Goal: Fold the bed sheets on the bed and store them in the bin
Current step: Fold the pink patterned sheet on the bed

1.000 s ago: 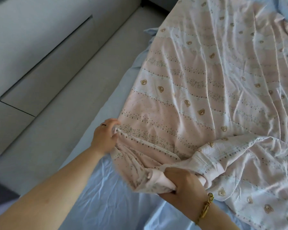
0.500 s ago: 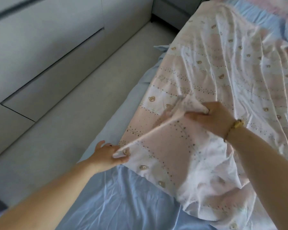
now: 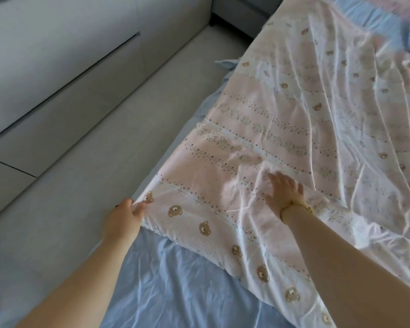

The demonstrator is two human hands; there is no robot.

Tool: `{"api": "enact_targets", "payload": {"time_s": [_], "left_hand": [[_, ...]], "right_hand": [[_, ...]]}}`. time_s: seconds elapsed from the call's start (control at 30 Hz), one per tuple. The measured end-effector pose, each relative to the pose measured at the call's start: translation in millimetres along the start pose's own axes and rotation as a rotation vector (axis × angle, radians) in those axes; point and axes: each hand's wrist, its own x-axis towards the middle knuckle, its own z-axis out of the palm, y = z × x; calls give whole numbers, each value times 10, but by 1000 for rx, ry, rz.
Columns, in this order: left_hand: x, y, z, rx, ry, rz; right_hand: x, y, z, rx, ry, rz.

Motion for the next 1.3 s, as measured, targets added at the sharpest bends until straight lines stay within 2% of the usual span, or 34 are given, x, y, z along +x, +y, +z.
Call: {"api": "enact_targets", "payload": {"time_s": [0.1, 0.17, 0.2, 0.27, 0.3, 0.4, 0.43, 0.5, 0.57, 0.63, 0.73, 0.8, 0.87, 0.97, 1.1, 1.13, 1.2, 1.27, 1.3], "left_hand": [[-14, 64, 59, 65, 146, 37], [-13, 149, 209, 72, 233, 202], [-24, 189, 311, 99, 245, 321], [-65, 280, 473, 184, 133, 513], [-96, 336, 525, 194, 38, 509], [-36, 280, 728, 236, 36, 464], [3, 256, 769, 240, 43, 445], [41, 258, 789, 260, 38, 406], [92, 280, 827, 252, -38, 381], [128, 261, 906, 309, -28, 391], [142, 292, 940, 283, 17, 353], [149, 281, 967, 267, 112, 338], [146, 260, 1006, 276, 140, 349], [104, 315, 957, 316, 128, 347], [20, 400, 808, 320, 78, 339], [-21, 432, 771, 283, 79, 347], [-120, 415, 703, 130, 120, 302], [-292, 327, 653, -118, 227, 121], [-429, 278, 630, -237, 281, -1]], "right_hand": [[-78, 384, 274, 88, -90, 153], [22, 557, 330, 116, -37, 223], [88, 609, 318, 113, 3, 254], [240, 676, 287, 102, 44, 298], [319, 704, 272, 110, 23, 309], [528, 850, 300, 213, -121, 238], [559, 907, 266, 222, -91, 200], [624, 984, 98, 165, 104, 204], [755, 1013, -26, 51, 282, 215], [889, 945, 12, 52, 311, 207], [977, 826, 345, 141, 254, 195], [902, 798, 539, 218, 324, 184], [670, 846, 636, 253, 367, 182], [175, 1022, 824, 178, 274, 117], [-657, 1412, 1293, 144, 8, 169], [-886, 1491, 1427, 206, -1, 194], [-1329, 1549, 1673, 556, 174, 304], [-1749, 1467, 1763, 920, 437, 544], [-1939, 1429, 1876, 1083, 474, 719]]}}
